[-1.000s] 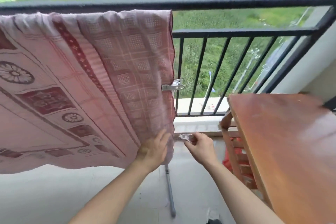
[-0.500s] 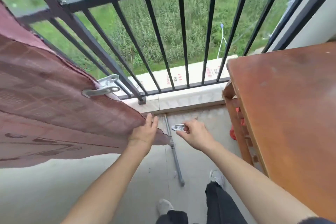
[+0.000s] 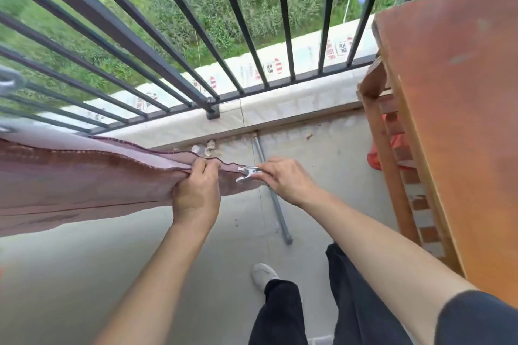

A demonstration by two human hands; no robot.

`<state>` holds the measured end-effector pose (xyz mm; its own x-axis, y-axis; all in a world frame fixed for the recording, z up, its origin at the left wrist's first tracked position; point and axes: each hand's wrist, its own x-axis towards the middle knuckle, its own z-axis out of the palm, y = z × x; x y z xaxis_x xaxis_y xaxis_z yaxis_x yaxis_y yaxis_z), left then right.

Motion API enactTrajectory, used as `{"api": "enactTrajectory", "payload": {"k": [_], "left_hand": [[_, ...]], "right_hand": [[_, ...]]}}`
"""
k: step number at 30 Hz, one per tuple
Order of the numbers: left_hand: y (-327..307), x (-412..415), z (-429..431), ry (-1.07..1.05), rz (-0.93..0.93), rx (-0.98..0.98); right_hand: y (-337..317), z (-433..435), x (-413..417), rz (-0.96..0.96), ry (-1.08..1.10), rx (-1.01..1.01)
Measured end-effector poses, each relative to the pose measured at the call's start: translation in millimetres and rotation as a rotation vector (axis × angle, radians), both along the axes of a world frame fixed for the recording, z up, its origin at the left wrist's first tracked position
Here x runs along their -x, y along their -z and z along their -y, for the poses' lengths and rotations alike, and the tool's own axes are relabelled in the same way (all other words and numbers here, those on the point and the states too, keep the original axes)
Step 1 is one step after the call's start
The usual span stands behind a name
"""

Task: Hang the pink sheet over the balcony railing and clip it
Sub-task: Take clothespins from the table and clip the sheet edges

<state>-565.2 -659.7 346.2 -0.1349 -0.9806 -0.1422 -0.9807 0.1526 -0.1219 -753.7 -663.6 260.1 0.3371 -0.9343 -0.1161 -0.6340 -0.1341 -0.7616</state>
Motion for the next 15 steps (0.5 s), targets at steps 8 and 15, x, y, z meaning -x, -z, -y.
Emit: {"api": "enactTrajectory", "payload": {"k": [8, 15], "left_hand": [[-20.8, 18.4, 15.4, 0.501, 0.148, 0.001], [-20.4, 48.3, 60.3, 0.673, 0.393, -0.16]], "right_hand": [[16.3, 7.3, -8.9, 0.055, -0.012, -0.103], [26.8, 4.6, 3.4, -0.003, -0.015, -0.191]]}}
